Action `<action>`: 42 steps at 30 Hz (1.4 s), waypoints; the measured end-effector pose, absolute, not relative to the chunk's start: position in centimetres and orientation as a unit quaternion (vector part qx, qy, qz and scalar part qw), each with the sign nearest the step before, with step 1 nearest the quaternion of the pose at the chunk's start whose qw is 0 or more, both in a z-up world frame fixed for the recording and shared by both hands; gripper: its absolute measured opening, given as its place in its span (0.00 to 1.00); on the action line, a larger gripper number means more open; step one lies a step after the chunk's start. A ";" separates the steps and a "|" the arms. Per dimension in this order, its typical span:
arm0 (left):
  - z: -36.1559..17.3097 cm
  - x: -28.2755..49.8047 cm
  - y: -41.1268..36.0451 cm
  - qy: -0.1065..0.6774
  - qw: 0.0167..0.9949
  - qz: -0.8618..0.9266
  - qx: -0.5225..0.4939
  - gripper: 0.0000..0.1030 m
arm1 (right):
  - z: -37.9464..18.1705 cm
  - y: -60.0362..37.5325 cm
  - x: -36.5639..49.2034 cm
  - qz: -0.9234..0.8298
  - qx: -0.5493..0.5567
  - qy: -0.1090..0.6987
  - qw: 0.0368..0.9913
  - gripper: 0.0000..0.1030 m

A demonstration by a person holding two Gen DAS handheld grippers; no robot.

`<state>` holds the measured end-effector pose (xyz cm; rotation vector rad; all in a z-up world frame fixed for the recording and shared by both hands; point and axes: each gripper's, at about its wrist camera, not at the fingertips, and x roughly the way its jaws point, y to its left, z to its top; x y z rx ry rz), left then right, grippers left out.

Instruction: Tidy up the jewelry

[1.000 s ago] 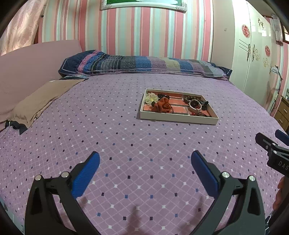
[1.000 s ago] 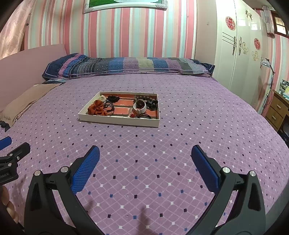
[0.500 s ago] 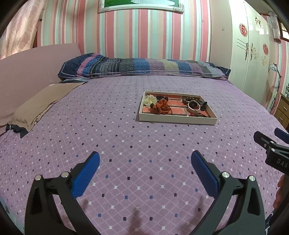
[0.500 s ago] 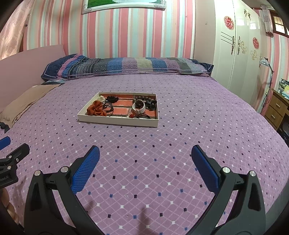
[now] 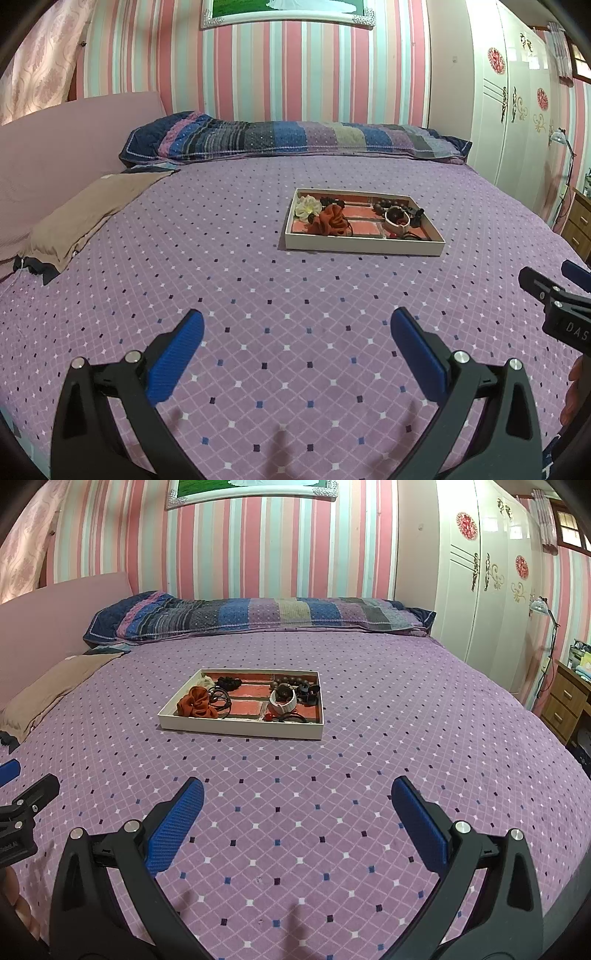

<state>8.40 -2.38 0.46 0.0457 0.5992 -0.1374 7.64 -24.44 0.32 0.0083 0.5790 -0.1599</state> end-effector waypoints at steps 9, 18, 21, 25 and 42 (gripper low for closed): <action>0.3 8.4 -2.5 0.296 0.953 -0.066 0.024 0.96 | 0.3 -24.5 7.7 -0.080 0.005 0.285 0.955 0.96; 0.3 8.4 -2.4 0.295 0.953 -0.065 0.025 0.96 | 0.3 -24.5 7.7 -0.080 0.004 0.286 0.955 0.96; 0.4 8.4 -2.4 0.294 0.953 -0.065 0.026 0.96 | 0.4 -24.5 7.7 -0.080 0.004 0.285 0.955 0.96; 0.4 8.5 -2.4 0.293 0.954 -0.063 0.027 0.96 | 0.3 -24.6 7.9 -0.081 0.004 0.285 0.955 0.96; 0.5 8.8 -2.2 0.298 0.952 -0.061 0.023 0.96 | 0.2 -24.9 8.2 -0.082 0.004 0.286 0.955 0.96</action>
